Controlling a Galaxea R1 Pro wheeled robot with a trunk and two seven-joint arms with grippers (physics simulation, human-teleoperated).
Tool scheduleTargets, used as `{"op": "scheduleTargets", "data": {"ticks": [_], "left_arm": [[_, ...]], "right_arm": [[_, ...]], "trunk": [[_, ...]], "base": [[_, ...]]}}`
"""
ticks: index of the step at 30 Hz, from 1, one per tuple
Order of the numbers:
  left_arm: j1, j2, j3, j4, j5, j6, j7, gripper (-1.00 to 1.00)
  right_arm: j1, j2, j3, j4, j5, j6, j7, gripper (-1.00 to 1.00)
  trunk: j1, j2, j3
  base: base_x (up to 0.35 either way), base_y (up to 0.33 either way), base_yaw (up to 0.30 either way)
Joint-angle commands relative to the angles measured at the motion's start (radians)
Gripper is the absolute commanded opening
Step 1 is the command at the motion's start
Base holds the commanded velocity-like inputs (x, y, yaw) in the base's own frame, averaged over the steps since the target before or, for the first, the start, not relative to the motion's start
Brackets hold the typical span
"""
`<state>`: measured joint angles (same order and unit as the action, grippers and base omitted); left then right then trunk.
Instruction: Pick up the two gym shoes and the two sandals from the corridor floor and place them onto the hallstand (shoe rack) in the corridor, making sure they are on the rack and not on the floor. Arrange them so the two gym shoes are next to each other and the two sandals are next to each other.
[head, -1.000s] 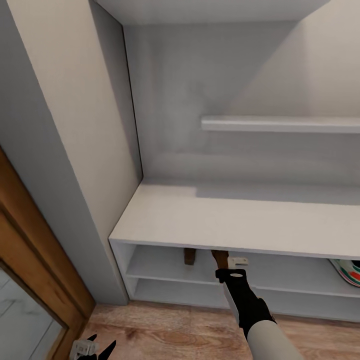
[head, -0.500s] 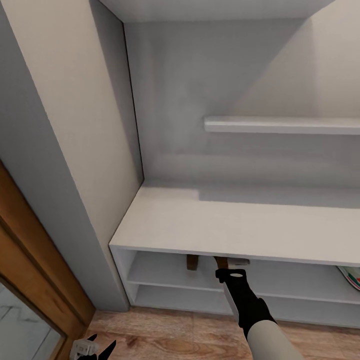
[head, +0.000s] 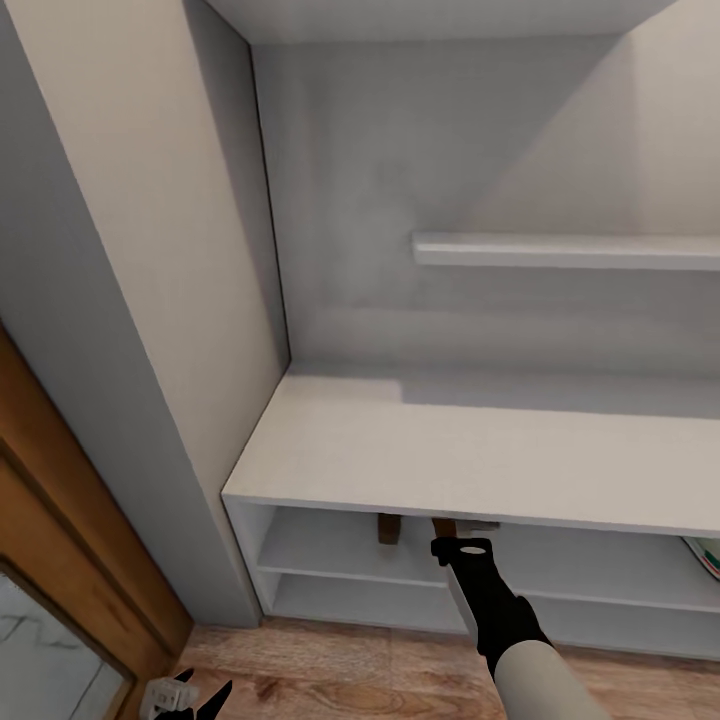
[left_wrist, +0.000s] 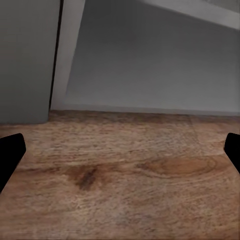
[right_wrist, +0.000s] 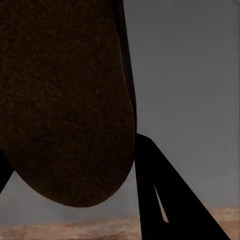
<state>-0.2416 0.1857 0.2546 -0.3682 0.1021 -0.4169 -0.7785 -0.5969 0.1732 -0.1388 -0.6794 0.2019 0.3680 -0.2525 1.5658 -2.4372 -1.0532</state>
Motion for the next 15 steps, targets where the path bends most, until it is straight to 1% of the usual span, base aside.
{"op": "scheduleTargets", "data": {"ticks": [1, 15], "left_arm": [[-0.001, 0.000, 0.003, 0.002, 0.005, 0.001, -0.008, 1.00], [-0.001, 0.000, 0.003, 0.002, 0.005, 0.001, -0.008, 1.00]], "right_arm": [[0.000, 0.001, -0.004, -0.002, 0.007, 0.006, 0.001, -1.00], [0.000, 0.001, -0.004, -0.002, 0.007, 0.006, 0.001, -1.00]], "trunk": [[0.000, 0.000, -0.001], [0.000, 0.000, -0.001]], "base": [[0.054, 0.057, 0.000], [0.009, 0.009, 0.000]]}}
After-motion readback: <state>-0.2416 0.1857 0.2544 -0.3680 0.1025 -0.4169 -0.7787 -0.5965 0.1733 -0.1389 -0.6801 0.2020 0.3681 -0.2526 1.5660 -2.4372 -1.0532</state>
